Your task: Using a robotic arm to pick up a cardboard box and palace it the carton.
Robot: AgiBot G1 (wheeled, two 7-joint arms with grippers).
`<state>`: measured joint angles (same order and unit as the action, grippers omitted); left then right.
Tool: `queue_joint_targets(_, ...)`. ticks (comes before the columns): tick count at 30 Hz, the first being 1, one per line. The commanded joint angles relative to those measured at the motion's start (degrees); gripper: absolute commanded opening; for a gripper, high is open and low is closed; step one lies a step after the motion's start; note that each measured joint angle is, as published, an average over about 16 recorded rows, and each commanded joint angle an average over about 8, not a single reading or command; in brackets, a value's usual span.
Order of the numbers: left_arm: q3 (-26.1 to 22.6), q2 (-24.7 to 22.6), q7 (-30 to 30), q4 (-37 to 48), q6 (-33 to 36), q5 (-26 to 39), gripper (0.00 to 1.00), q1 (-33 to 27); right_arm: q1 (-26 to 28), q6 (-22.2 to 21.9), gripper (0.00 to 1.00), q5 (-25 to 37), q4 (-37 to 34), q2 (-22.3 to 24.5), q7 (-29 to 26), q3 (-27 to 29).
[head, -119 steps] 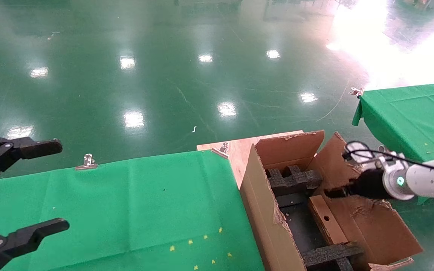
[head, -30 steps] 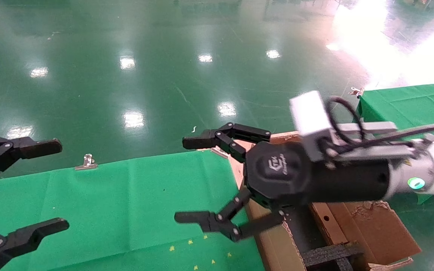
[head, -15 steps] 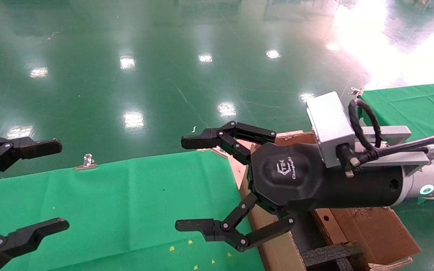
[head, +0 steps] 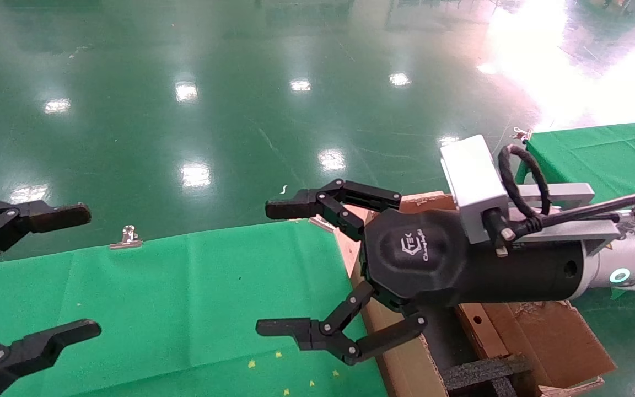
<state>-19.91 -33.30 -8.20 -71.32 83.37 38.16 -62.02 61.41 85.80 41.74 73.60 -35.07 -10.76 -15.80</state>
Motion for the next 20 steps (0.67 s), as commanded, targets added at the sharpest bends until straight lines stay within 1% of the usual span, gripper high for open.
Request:
queue_joint_targets(1,0.0,0.0,0.0,0.0,0.0,0.0,1.00,0.0,0.1,-0.1,1.00,0.1,0.0,0.0,0.0,-0.1)
queue_joint_targets(20,0.0,0.0,0.0,0.0,0.0,0.0,1.00,0.0,0.3,-0.2,1.00,0.2,0.0,0.1,-0.1,-0.4)
